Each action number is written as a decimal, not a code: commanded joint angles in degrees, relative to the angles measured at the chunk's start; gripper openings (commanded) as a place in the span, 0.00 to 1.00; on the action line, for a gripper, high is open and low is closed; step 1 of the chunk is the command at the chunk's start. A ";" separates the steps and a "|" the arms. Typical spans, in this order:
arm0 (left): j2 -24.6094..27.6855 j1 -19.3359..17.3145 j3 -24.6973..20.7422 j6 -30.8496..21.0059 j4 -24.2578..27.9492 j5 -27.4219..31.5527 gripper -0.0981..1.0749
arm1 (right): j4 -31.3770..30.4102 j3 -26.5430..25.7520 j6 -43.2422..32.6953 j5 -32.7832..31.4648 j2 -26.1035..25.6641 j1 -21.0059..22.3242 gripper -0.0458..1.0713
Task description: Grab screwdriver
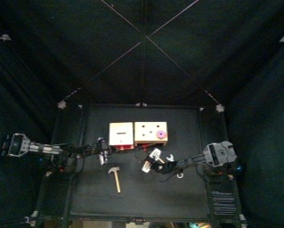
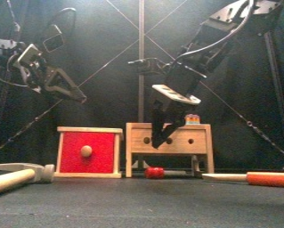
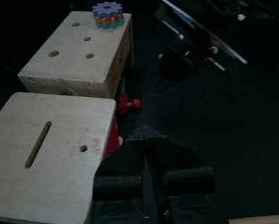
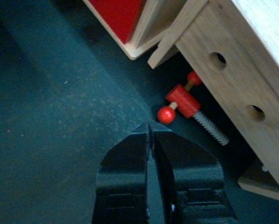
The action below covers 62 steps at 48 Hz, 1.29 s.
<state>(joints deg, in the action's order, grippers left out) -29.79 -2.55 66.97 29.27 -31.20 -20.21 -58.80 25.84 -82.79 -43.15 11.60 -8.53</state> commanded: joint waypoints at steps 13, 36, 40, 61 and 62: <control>-0.44 0.97 -1.23 0.00 0.00 -0.26 0.43 | 14.33 3.08 -0.70 -1.58 -8.96 -6.94 0.33; -0.53 1.05 -0.26 0.00 0.09 -0.09 0.43 | 24.17 11.95 -0.53 -2.81 -12.30 -13.18 0.68; -0.53 1.05 -0.26 0.00 0.00 -0.09 0.43 | 24.87 13.10 -0.09 -2.90 -13.36 -13.18 0.70; -0.53 1.05 -0.26 0.00 0.00 -0.09 0.43 | 27.07 20.83 -0.18 -0.35 -20.57 -11.34 0.70; -0.53 0.97 -0.35 0.00 0.09 -0.09 0.43 | 27.16 21.18 -0.26 0.09 -20.65 -11.16 0.70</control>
<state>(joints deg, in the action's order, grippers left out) -30.23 -1.58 67.41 29.27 -31.20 -20.13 -31.99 46.49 -82.88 -44.38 -6.50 -20.57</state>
